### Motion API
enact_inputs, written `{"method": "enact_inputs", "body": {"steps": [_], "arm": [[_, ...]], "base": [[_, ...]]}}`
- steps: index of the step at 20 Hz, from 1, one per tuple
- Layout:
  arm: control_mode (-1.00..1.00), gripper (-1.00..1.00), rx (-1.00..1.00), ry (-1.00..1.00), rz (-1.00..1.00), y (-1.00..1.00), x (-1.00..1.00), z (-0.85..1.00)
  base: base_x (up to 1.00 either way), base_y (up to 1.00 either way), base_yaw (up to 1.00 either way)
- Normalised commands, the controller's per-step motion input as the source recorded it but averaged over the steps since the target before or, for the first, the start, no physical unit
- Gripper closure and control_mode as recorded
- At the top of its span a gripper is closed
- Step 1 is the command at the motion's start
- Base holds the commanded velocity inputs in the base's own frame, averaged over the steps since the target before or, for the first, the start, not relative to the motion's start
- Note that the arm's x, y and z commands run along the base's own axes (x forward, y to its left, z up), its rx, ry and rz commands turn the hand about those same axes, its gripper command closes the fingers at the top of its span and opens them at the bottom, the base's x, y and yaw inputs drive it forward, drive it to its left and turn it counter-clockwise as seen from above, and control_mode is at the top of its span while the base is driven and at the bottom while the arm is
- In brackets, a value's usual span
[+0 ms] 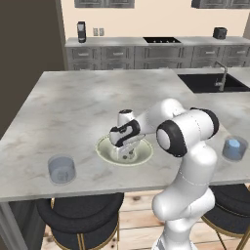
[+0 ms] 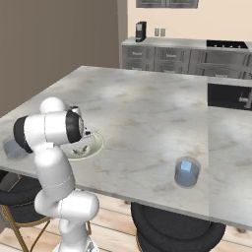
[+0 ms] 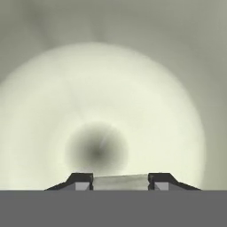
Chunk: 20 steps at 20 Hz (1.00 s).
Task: There are four ice cubes in the ice bowl. Place two ice cubes in each glass of water.
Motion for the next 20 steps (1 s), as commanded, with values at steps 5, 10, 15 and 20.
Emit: {"method": "enact_inputs", "body": {"steps": [5, 10, 15, 20], "arm": [[-1.00, 1.00, 0.03, -0.01, -0.09, 0.00, -0.60, 0.54], [-1.00, 1.00, 0.13, -0.09, 0.05, 0.03, -0.64, 0.99], [-1.00, 1.00, 0.08, 0.00, 0.30, 0.53, -0.35, 0.80], [-1.00, 1.00, 0.01, 0.00, 0.30, 0.94, -0.16, 0.59]], "base": [[0.00, 0.00, 0.00], [0.00, 0.00, 0.00], [0.00, 0.00, 0.00], [0.00, 0.00, 0.00]]}}
